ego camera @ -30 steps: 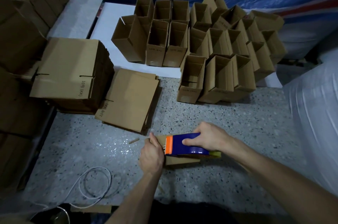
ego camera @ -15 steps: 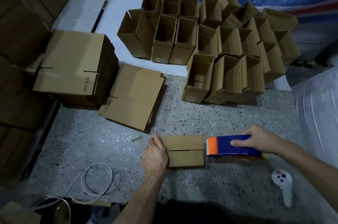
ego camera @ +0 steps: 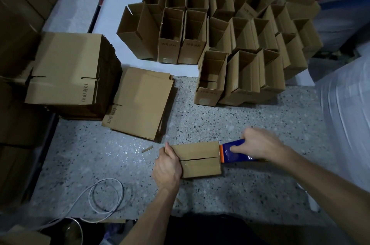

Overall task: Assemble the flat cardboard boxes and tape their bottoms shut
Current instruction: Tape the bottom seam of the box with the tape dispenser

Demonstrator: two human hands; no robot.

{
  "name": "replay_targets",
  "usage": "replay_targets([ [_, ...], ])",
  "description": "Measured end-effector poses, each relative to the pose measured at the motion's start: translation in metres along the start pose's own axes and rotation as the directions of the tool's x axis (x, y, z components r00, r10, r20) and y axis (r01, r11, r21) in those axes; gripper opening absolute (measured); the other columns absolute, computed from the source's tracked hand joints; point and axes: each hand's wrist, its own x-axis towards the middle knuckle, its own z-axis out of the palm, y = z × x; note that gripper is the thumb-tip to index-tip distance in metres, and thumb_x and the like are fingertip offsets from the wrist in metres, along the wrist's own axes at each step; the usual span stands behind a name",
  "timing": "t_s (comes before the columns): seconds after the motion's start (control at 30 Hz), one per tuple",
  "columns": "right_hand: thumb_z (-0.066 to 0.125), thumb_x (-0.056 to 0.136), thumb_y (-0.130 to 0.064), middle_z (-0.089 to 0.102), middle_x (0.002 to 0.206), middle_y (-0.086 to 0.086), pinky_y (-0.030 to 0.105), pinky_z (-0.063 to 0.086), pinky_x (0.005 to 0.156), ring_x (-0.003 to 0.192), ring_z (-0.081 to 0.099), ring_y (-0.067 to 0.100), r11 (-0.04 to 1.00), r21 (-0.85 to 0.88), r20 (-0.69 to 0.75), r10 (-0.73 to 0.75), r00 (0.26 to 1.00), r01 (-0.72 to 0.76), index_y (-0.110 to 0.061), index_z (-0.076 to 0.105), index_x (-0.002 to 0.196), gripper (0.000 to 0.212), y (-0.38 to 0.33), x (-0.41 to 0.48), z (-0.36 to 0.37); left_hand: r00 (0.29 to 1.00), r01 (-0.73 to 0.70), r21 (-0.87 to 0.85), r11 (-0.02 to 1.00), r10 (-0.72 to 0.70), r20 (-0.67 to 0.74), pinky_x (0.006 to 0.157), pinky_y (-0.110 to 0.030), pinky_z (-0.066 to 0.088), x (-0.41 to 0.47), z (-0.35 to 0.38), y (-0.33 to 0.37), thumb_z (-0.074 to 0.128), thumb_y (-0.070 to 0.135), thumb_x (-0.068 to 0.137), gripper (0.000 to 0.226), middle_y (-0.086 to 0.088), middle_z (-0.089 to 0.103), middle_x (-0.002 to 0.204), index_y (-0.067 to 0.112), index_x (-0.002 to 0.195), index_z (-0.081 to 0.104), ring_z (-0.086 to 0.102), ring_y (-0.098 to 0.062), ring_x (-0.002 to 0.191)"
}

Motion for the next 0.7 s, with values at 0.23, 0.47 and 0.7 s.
replay_targets([
  [0.23,0.056,0.085,-0.057,0.055,0.068,-0.005,0.028,0.034,0.056,0.062,0.052,0.013,0.975,-0.22,-0.029,-0.033,0.999,0.026,-0.019,0.057,0.077,0.039,-0.033,0.007,0.005,1.0,-0.001,-0.002,1.0,0.001,-0.005,0.073,-0.04,0.043,-0.004,-0.001,0.001,0.008,0.063,0.098,0.079,-0.017,0.072,0.102,0.012,0.116,0.066,0.067,-0.037,0.093],
  [0.47,0.027,0.103,-0.054,0.05,0.067,-0.003,0.029,0.039,0.061,0.065,0.052,0.017,0.964,0.14,-0.141,0.244,0.959,-0.225,-0.018,0.06,0.096,0.049,-0.026,-0.016,0.099,0.999,0.038,-0.019,0.999,-0.038,-0.005,0.073,-0.04,0.041,0.003,-0.004,0.001,0.005,0.068,0.093,0.084,-0.017,0.072,0.102,0.014,0.114,0.065,0.067,-0.036,0.092],
  [0.7,0.051,0.101,-0.04,0.068,0.114,0.009,0.033,0.052,0.075,0.099,0.068,0.025,0.846,0.399,0.15,0.32,0.935,-0.354,-0.012,0.046,0.125,0.038,-0.013,-0.031,0.175,0.995,0.074,-0.122,0.99,-0.065,0.079,0.089,-0.044,0.046,0.009,-0.005,-0.006,0.018,0.063,0.1,0.071,-0.016,0.069,0.116,0.014,0.121,0.065,0.063,-0.036,0.107],
])
